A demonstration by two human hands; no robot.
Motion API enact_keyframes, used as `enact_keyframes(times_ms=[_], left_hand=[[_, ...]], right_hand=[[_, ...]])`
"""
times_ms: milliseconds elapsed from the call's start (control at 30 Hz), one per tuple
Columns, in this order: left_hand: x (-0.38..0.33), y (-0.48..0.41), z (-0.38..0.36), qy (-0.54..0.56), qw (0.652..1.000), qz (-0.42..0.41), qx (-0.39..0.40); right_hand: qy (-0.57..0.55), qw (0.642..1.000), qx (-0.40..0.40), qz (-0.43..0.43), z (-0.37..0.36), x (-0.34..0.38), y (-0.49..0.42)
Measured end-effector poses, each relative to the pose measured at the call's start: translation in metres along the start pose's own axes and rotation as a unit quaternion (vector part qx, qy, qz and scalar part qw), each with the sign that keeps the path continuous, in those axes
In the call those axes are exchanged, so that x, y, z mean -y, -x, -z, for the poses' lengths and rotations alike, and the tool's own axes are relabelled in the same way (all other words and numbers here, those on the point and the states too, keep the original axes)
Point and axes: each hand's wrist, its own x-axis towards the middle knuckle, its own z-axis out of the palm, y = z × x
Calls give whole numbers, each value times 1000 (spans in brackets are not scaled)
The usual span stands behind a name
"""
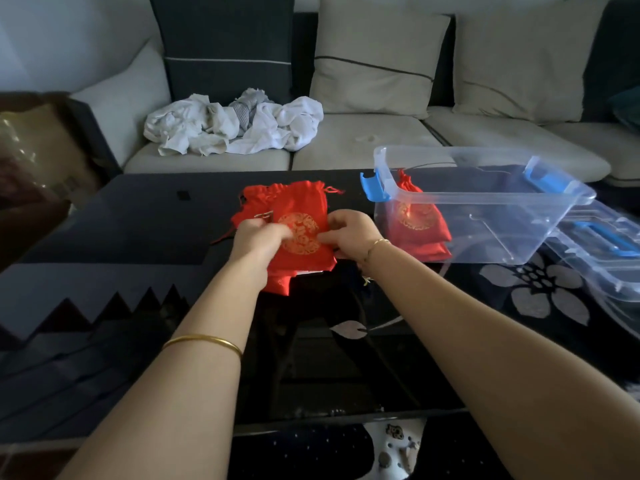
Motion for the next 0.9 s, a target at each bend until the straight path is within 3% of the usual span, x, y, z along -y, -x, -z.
enact_keyframes(times_ms=[100,267,367,500,633,733,900], left_hand=[[-10,16,-2,123,988,42,78],[-15,33,-26,88,986,-73,124],[-16,42,-41,30,986,-85,142],[-13,50,-52,-10,986,-89,143],[-12,53,-54,-3,989,-74,127],[-13,54,-53,15,991,-65,119],[-22,56,-48,149,981,-5,123]], right_hand=[[25,999,12,30,27,-1,25],[75,997,10,11,60,-17,53],[-5,1000,-11,-10,78,-23,67],[-119,992,-31,-7,94,-25,77],[-12,997,-66,41,101,-29,79],[0,996,-65,63,104,-29,79],[8,995,-65,78,103,-27,80]])
